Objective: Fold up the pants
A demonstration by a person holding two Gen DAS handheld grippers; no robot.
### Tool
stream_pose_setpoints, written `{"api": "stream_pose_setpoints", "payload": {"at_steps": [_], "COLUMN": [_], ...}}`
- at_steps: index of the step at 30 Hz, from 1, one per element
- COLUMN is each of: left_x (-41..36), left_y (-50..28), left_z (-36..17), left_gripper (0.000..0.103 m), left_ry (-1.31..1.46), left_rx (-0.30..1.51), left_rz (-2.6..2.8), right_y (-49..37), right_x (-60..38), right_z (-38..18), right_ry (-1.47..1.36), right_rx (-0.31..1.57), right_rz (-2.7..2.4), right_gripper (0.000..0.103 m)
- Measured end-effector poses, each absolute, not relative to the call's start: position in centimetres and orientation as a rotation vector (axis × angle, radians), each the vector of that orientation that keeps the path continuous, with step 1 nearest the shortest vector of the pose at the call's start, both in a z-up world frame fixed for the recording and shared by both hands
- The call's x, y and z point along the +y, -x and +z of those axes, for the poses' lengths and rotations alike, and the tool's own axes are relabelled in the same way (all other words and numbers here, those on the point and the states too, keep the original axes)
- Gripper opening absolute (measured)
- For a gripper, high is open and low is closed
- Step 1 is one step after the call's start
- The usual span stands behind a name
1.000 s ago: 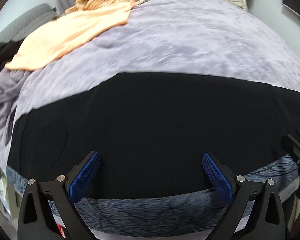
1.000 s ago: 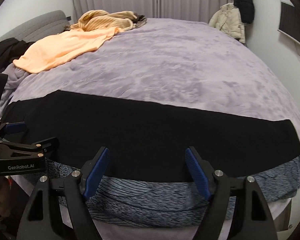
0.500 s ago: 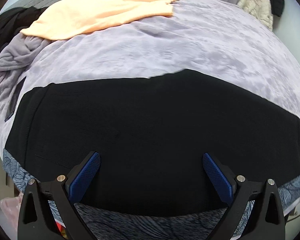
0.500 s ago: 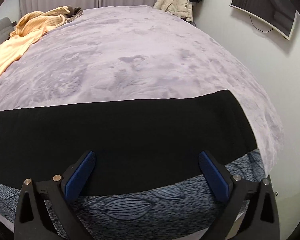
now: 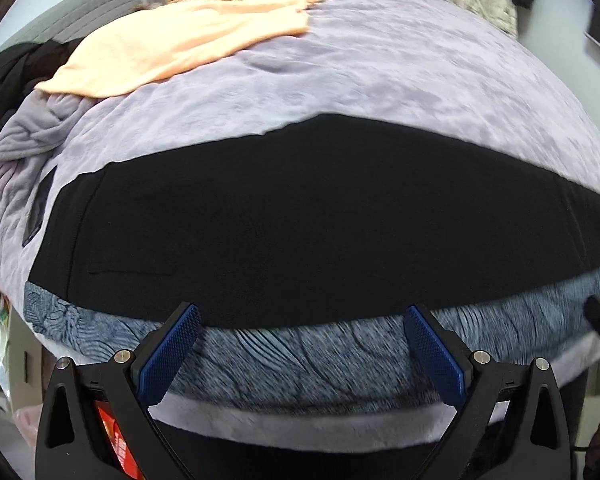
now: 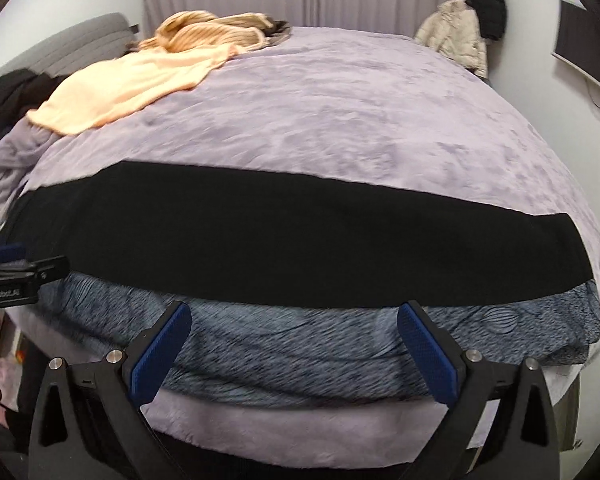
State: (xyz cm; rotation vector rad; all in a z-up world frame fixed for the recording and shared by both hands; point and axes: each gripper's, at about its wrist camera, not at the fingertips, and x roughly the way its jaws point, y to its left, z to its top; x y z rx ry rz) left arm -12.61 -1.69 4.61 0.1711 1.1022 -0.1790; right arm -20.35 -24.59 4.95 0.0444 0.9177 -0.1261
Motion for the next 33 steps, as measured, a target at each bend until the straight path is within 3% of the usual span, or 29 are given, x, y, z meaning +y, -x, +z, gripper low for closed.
{"api": "stream_pose_setpoints", "payload": {"at_steps": [5, 12, 15, 19, 24, 29, 33], "left_x": [-0.7, 1.8, 4.1, 5.3, 6.1, 9.5, 10.0], "left_y": [12.2, 11.4, 9.0, 5.4, 2.3, 3.1, 3.2], "left_z": [3.5, 5.2, 6.4, 6.2, 3.8, 2.7, 2.8], "left_gripper": [0.102, 0.102, 0.102, 0.102, 0.102, 0.102, 0.102], "left_ry": [-0.141, -0.159, -0.094, -0.031, -0.040, 0.026, 0.018], "left_rx": [1.130, 1.062, 1.033, 1.026, 1.072, 1.075, 1.070], "left_rz": [-0.189, -0.095, -0.016, 0.062, 0.163, 0.180, 0.152], "right_y": [20.8, 22.4, 22.6, 18.0, 9.9, 8.3, 8.4], "right_x": [-26.5, -32.6, -32.8, -29.1, -25.2, -25.3, -27.8], "right_z": [1.5, 2.9, 5.5, 6.5, 3.0, 2.3, 2.9], "right_ry": [-0.043, -0.089, -0.143, -0.109, -0.137, -0.116, -0.273], "right_rx": [0.993, 0.985, 0.878, 0.852, 0.981, 0.998, 0.996], "right_rz": [-0.184, -0.328, -0.319, -0.175, -0.040, -0.061, -0.016], "right_gripper": [0.102, 0.103, 0.103, 0.103, 0.103, 0.103, 0.103]}}
